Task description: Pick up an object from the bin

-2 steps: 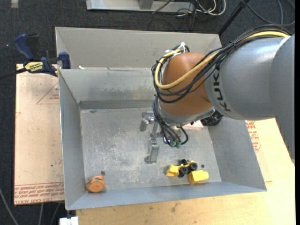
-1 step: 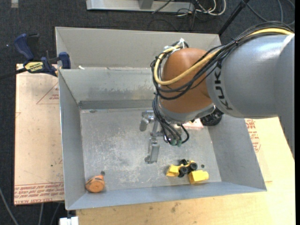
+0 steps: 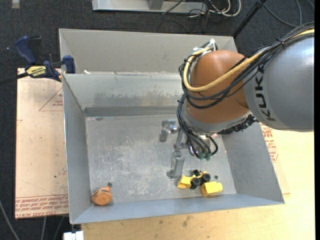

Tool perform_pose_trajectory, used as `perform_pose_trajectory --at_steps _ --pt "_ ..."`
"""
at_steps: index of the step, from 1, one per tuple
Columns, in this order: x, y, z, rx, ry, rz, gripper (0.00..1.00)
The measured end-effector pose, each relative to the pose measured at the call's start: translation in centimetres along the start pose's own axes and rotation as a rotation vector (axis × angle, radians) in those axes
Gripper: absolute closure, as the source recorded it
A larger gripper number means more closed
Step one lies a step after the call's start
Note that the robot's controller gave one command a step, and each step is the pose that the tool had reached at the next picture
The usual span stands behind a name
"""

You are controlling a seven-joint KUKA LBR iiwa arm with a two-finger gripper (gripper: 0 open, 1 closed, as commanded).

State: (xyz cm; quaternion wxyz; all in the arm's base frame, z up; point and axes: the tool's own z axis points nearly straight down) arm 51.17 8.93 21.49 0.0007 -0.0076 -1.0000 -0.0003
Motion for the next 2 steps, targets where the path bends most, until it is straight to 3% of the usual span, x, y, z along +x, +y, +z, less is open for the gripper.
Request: perform_pose_trajectory --at_steps 1,2 --pt "-0.6 -2.4 2.0 -0.002 -0.015 0.002 0.0" --pt "0.0 -5.4 5.3 0.0 0.001 0.064 0.0"
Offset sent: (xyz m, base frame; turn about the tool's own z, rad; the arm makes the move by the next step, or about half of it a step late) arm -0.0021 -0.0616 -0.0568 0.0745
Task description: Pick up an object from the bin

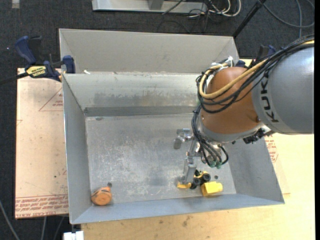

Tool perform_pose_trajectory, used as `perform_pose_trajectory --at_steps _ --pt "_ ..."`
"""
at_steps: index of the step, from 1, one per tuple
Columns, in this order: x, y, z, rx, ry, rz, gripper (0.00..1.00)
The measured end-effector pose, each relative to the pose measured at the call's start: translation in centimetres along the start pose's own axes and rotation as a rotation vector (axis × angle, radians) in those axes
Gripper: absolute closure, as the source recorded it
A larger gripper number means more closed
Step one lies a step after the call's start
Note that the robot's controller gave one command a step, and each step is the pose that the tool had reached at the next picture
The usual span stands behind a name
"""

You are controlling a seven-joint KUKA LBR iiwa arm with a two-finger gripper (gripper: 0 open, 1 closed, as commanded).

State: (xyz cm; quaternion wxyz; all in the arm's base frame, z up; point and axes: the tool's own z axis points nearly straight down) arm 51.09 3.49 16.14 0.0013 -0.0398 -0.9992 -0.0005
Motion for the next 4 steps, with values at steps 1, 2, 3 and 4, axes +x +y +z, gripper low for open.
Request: perform_pose_trajectory --at_steps 1,2,3,4 --pt "-1.5 -2.3 1.8 0.0 -0.005 0.019 0.0" --pt "-1.9 -2.9 2.3 0.0 -0.005 0.022 0.0" --pt "-2.3 -2.0 2.2 0.002 -0.002 -0.059 0.0" --pt "-0.3 -4.5 5.8 -0.003 -0.013 -0.192 0.0"
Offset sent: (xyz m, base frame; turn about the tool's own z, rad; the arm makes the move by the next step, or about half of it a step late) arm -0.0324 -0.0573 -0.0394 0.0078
